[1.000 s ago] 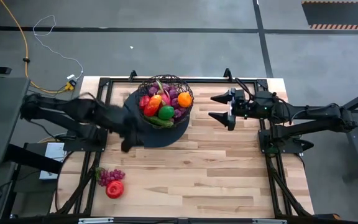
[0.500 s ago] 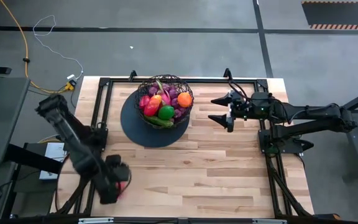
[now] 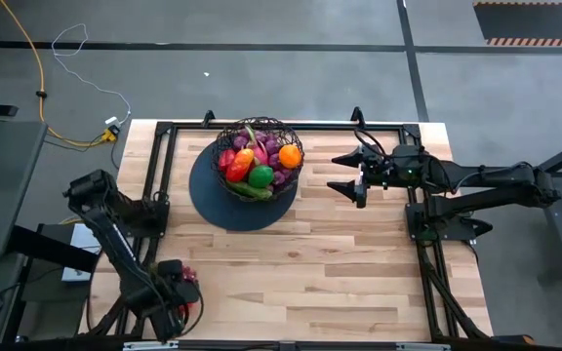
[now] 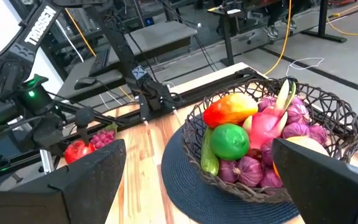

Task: Build produce basket
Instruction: Put the red apple into the black basket

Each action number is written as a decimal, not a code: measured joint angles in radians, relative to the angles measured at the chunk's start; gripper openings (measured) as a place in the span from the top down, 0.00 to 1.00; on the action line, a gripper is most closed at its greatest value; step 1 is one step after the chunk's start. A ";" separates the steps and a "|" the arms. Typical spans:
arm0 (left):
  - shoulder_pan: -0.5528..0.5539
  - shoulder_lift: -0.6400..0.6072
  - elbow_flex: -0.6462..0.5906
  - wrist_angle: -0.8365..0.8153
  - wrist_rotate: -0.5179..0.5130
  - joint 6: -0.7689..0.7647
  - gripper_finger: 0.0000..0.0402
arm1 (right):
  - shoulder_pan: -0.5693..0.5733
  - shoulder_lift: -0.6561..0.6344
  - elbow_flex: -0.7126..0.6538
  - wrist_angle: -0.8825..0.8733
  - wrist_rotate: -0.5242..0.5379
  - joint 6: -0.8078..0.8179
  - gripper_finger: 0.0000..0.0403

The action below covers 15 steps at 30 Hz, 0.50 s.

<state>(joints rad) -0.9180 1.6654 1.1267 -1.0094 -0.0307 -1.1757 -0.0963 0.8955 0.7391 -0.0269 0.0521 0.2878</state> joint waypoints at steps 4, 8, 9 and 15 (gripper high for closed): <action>0.001 0.027 0.004 0.003 -0.007 0.000 0.15 | 0.000 0.000 0.000 0.000 0.000 0.000 0.03; 0.001 0.040 0.003 0.004 -0.011 0.000 0.15 | 0.000 0.000 0.000 0.000 0.000 0.003 0.03; 0.001 0.040 0.003 0.004 -0.011 0.000 0.15 | 0.000 0.000 0.000 0.000 0.000 0.003 0.03; 0.008 0.040 0.002 0.006 -0.008 0.001 0.16 | 0.000 0.000 0.000 0.000 0.000 0.003 0.03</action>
<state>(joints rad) -0.9097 1.7051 1.1285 -1.0038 -0.0383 -1.1750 -0.0963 0.8955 0.7391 -0.0273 0.0525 0.2905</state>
